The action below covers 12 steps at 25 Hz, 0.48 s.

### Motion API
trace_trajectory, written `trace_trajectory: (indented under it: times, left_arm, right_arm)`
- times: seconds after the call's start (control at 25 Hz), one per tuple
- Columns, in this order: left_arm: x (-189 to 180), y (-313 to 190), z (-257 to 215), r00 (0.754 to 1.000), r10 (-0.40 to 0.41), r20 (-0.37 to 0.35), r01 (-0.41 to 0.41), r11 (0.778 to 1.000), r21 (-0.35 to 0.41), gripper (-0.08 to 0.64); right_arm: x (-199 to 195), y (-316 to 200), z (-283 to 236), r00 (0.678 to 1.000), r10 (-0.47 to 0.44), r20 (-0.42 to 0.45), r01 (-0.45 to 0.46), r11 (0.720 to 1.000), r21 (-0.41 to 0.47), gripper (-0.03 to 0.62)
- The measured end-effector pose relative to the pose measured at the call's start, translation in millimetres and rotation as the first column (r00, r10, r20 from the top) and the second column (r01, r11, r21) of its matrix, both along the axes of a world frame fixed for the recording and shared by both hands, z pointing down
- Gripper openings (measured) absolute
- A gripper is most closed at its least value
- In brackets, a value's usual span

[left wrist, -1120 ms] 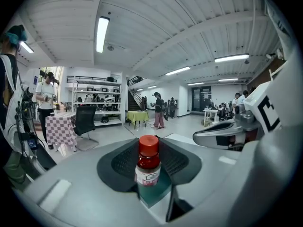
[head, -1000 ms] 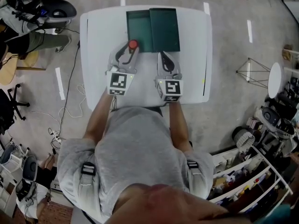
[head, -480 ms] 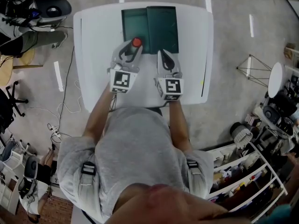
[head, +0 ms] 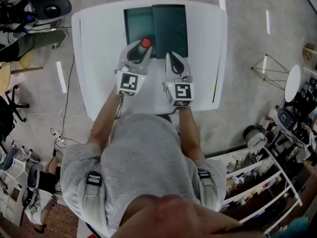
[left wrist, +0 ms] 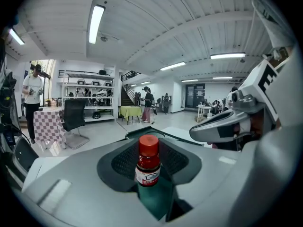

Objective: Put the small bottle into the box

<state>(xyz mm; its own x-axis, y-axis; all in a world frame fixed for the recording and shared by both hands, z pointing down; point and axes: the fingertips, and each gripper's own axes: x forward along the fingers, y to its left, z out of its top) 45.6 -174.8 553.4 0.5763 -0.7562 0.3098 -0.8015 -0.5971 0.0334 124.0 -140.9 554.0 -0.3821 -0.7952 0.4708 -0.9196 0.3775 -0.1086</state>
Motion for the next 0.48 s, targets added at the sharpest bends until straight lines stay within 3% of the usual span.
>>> trace_trajectory:
  times: [0.48]
  left_arm:
    - [16.2, -9.5, 26.9, 1.000, 0.019, 0.000, -0.019, 0.999, -0.036, 0.137]
  right_arm:
    - [14.7, -10.8, 12.6, 1.000, 0.013, 0.004, -0.013, 1.000, -0.021, 0.003]
